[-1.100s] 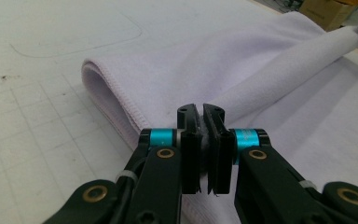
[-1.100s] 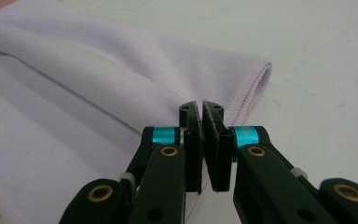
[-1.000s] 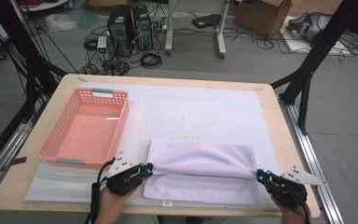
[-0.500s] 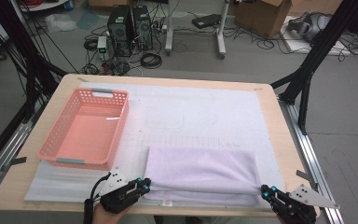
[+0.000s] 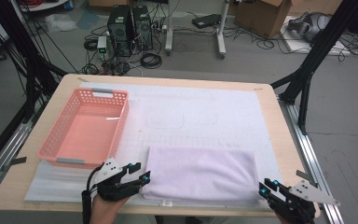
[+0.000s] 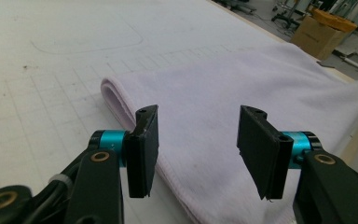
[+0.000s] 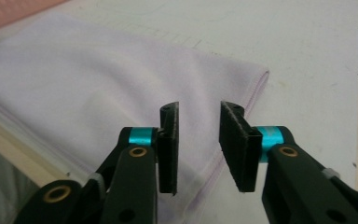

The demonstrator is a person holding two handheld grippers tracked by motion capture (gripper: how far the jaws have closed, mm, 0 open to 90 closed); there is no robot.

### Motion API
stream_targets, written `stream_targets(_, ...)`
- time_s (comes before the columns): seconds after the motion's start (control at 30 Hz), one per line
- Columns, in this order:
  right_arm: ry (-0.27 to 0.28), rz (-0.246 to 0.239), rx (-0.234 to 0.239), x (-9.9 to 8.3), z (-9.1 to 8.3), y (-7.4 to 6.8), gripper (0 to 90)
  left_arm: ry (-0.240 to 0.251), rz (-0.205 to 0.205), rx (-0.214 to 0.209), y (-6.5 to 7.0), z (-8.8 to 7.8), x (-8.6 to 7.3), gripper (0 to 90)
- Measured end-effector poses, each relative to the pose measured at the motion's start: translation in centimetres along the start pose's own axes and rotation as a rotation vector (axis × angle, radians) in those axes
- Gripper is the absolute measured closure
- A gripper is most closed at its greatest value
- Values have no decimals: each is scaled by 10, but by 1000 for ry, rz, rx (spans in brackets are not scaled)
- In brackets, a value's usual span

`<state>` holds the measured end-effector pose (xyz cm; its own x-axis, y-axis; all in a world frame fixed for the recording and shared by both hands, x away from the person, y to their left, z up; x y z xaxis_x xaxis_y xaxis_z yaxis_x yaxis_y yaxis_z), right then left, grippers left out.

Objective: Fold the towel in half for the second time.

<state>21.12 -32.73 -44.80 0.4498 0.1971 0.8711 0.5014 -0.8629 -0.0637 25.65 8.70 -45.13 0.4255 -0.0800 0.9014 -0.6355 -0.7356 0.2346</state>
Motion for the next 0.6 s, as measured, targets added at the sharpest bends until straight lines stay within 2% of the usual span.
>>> stream_targets(0.03,-16,-9,5,-1,6,-1,711,-11,9,1,-2,8,2,484)
stream_targets(0.07,-36,-24,13,-3,13,-2,718,-11,9,1,-2,8,2,484)
stream_targets(0.13,-97,-43,19,-12,26,-2,713,-22,7,9,-6,18,3,484)
stream_targets(0.17,-97,-43,19,-12,26,-2,713,-22,7,9,-6,18,3,484)
stream_targets(0.2,-168,-76,28,-25,32,-4,730,-32,15,22,-9,23,4,484)
stream_targets(0.23,-192,-100,22,-29,32,-3,734,-30,11,25,-11,26,5,483)
stream_targets(0.27,-192,-106,23,-31,30,-4,736,-30,11,25,-11,26,5,483)
stream_targets(0.33,-209,-100,23,-31,26,-2,734,-35,12,39,-16,30,8,474)
stream_targets(0.4,-191,-70,17,-26,24,1,695,-35,16,51,-20,34,12,467)
stream_targets(0.43,-164,-45,20,-22,23,3,686,-45,29,63,-25,40,16,461)
stream_targets(0.5,-109,-6,14,-10,22,10,651,-54,17,71,-29,47,22,442)
stream_targets(0.57,-75,16,-8,0,25,20,608,-69,14,81,-35,55,27,439)
stream_targets(0.6,-67,10,-23,4,29,26,593,-69,14,81,-35,55,27,439)
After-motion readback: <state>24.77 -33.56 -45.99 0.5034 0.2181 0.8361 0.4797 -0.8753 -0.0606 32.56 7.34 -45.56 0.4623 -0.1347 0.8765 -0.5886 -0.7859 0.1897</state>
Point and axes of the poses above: each handheld gripper's, and its own axes: z roughly forward along the jaws, x roughly out of its top, y roughly to its right, the point moved 7 cm from there along z, roughly forward along the jaws, and after that the axes turned 1 degree about x, right-handed, at the moved point
